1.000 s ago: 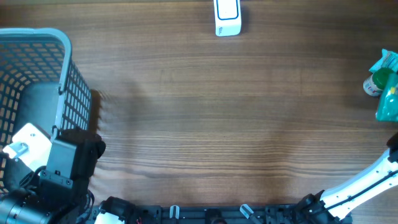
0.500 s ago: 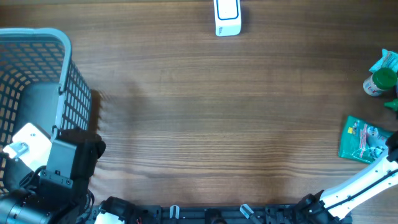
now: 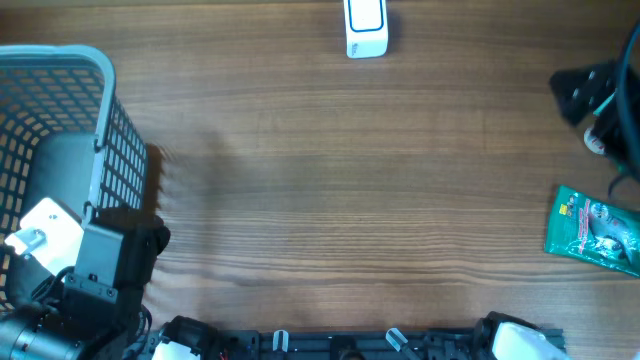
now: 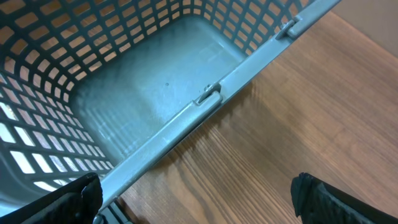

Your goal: Scan the item barcode

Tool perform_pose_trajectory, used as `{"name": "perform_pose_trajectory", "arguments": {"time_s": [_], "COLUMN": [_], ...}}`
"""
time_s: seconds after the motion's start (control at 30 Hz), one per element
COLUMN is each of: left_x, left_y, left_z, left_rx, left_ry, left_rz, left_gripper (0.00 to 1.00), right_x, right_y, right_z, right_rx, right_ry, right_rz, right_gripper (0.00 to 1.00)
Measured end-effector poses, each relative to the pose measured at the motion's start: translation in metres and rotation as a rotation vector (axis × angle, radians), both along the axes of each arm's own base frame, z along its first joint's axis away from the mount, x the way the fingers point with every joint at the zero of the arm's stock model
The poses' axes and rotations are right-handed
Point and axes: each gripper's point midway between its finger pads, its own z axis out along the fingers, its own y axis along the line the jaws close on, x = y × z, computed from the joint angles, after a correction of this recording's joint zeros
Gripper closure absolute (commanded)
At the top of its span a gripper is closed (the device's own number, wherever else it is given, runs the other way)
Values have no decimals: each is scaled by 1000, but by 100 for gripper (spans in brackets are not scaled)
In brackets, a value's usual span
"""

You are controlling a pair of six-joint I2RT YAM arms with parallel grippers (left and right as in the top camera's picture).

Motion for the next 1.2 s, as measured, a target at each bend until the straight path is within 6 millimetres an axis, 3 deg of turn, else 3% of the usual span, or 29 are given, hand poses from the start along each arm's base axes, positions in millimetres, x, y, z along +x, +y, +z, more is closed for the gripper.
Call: {"name": "perform_pose_trajectory", "arguments": {"time_s": [0.1,0.2,0.3,0.43,0.53,0.6,0.73,0.77,0.97,1.2], "left_x": [0,0,0,0,0,0,0,0,0,0], "left_y": [0,0,0,0,0,0,0,0,0,0], "left_z": [0,0,0,0,0,0,0,0,0,0], "left_rx": [0,0,0,0,0,1,0,0,0,0], "left_ry": [-1,-1,-1,-1,-1,-1,-1,0,0,0], "left_rz": [0,0,0,0,0,1,0,0,0,0], "left_gripper": [0,0,0,0,0,0,0,0,0,0], "right_x": [-33,-39,-41,-30,-30,-35,-42,-40,-49,-37], "right_y": [16,17,16,3,2,9,31,32,24,27], "right_z": [24,27,18,-13,-18,-12,-43,-42,-87,-148], "right_rx": [-39,-50,-44,-64,-109,-156,-193,-206,-271,-236], "right_ry": [-107,-124,-85,-17,-136,-302,-529,-602,-874,-982], "right_rz": [27,26,18,-23,-34,-12,67,67,-13,-18], "right_gripper": [0,0,0,0,0,0,0,0,0,0]}}
